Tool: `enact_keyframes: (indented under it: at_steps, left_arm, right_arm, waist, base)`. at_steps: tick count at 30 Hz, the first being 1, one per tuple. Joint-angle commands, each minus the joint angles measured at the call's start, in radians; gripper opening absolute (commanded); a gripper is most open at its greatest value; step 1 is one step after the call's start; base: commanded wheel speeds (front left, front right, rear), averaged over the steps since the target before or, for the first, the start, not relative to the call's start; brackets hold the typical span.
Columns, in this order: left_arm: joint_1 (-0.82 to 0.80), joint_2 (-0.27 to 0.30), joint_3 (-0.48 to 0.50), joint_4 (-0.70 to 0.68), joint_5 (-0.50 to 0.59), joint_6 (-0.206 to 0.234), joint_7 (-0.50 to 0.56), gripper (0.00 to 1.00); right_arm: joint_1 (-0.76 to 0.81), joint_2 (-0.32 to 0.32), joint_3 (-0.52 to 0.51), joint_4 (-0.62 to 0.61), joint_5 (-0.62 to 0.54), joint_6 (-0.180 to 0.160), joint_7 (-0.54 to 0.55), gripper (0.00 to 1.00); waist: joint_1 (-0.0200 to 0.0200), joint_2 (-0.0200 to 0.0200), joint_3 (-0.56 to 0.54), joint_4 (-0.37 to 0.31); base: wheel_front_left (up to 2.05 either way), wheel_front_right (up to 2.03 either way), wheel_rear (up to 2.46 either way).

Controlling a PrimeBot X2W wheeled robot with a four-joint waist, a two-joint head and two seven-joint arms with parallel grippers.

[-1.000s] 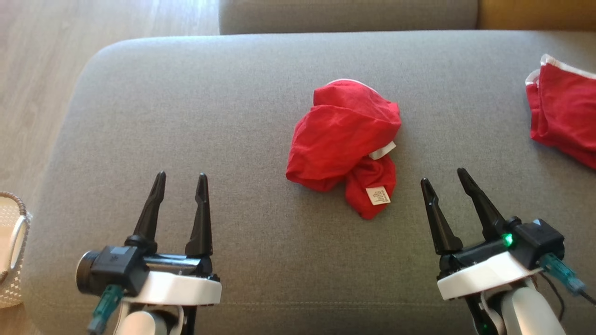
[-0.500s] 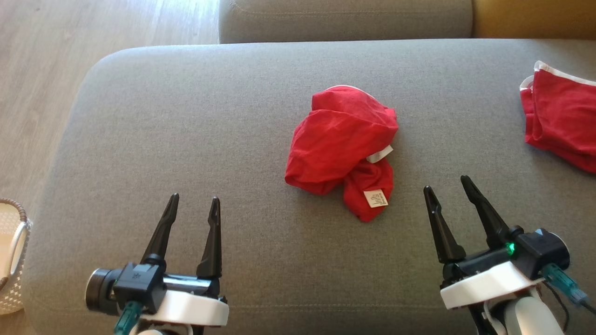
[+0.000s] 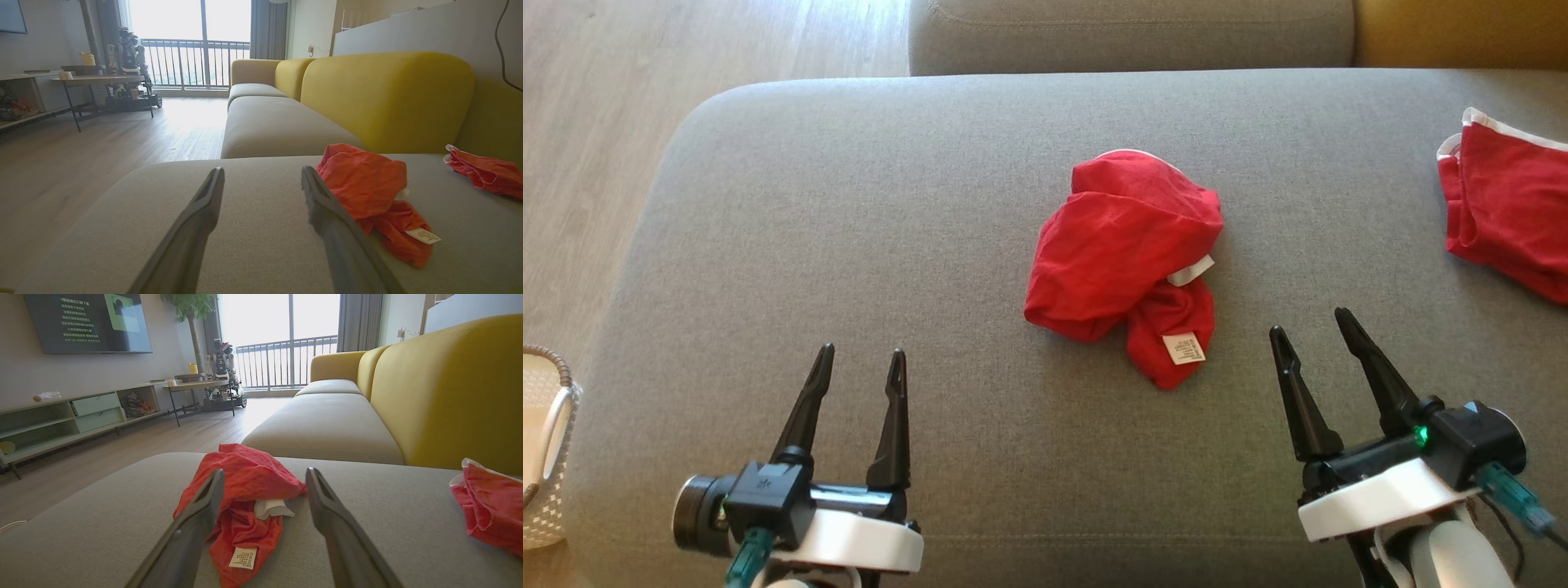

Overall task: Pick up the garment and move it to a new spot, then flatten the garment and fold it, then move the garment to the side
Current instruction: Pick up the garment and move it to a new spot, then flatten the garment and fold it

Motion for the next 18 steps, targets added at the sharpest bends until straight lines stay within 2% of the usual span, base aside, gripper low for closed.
enact_keyframes:
  at_steps: [1,12,18]
  left_arm:
    - [-0.043,0.001,0.033,-0.030,0.009,0.007,-0.005,1.00]
    - [-0.031,0.000,0.037,-0.008,0.013,0.004,-0.005,1.00]
    - [-0.113,0.005,-0.001,0.107,0.036,-0.047,-0.005,1.00]
  right_arm:
    - [-0.015,0.002,0.020,-0.032,-0.005,0.000,-0.006,1.00]
    - [-0.009,0.002,0.030,-0.025,0.001,0.000,-0.006,1.00]
    - [-0.016,0.002,0.055,-0.028,-0.001,0.000,-0.006,1.00]
  waist:
    - [0.0000,0.0000,-0.001,0.000]
    - [0.0000,0.0000,-0.028,-0.010]
    - [0.0000,0.0000,-0.022,-0.052]
  base:
    - [0.00,0.00,0.00]
    - [0.00,0.00,0.00]
    - [0.00,0.00,0.00]
